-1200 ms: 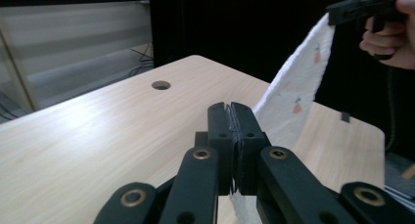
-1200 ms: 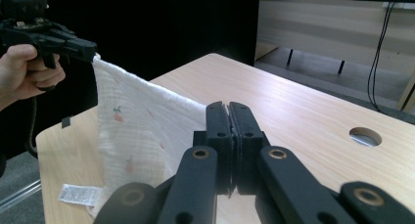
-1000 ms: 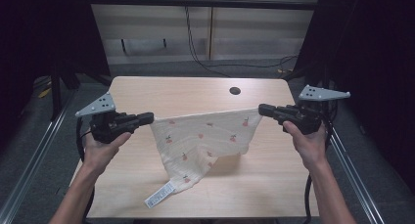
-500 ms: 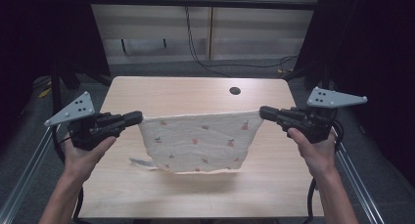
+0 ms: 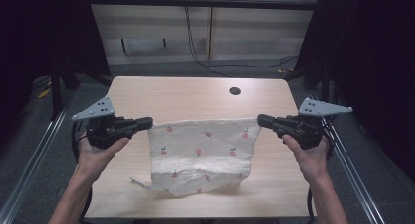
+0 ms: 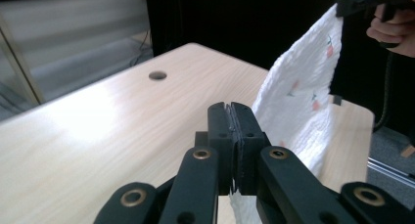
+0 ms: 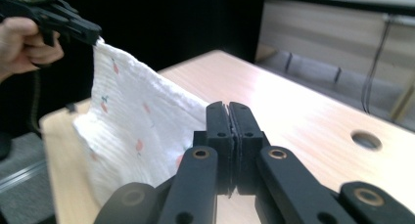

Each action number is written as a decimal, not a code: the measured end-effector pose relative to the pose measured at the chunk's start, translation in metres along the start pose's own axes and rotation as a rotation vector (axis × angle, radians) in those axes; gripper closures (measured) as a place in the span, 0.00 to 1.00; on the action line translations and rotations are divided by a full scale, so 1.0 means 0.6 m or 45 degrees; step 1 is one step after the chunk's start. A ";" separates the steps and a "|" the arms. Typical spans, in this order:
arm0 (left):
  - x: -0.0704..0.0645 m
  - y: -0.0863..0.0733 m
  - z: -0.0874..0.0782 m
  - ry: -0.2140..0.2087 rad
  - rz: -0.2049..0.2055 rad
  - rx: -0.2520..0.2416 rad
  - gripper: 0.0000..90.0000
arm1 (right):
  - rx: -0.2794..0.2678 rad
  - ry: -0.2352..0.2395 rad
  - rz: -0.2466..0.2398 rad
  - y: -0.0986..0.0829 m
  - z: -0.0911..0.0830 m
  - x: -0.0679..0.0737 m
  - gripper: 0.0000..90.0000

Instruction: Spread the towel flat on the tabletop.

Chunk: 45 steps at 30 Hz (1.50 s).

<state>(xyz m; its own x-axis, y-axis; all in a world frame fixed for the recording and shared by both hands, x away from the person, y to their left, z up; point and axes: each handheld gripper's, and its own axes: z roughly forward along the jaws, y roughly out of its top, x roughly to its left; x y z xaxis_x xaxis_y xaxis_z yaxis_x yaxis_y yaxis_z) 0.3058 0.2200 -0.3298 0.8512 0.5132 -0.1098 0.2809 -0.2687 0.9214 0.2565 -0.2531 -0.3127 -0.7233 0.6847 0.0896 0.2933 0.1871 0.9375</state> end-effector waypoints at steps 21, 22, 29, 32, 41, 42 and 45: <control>0.063 -0.036 0.067 0.043 -0.124 0.082 0.98 | 0.111 -0.043 0.131 -0.038 0.094 -0.092 0.99; 0.066 -0.040 0.070 0.044 -0.130 0.084 0.98 | 0.112 -0.041 0.130 -0.040 0.098 -0.094 0.99; 0.083 -0.061 0.089 0.054 -0.182 0.109 0.98 | 0.156 -0.043 0.151 -0.053 0.127 -0.110 0.99; 0.087 -0.066 0.097 0.060 -0.187 0.117 0.98 | 0.173 -0.051 0.165 -0.058 0.139 -0.118 0.99; 0.106 -0.081 0.121 0.103 -0.205 0.165 0.97 | 0.201 -0.070 0.187 -0.074 0.163 -0.135 0.97; 0.109 -0.082 0.123 0.102 -0.213 0.169 0.97 | 0.215 -0.081 0.193 -0.076 0.167 -0.137 0.97; 0.114 -0.084 0.129 0.098 -0.224 0.173 0.97 | 0.224 -0.083 0.202 -0.081 0.175 -0.142 0.98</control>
<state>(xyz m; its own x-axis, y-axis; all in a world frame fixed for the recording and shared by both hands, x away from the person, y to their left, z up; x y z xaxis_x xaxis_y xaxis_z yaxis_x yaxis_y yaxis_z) 0.3840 0.2057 -0.4124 0.7490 0.6211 -0.2306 0.4834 -0.2743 0.8313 0.3695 -0.2469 -0.4013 -0.6192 0.7583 0.2039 0.5085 0.1893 0.8400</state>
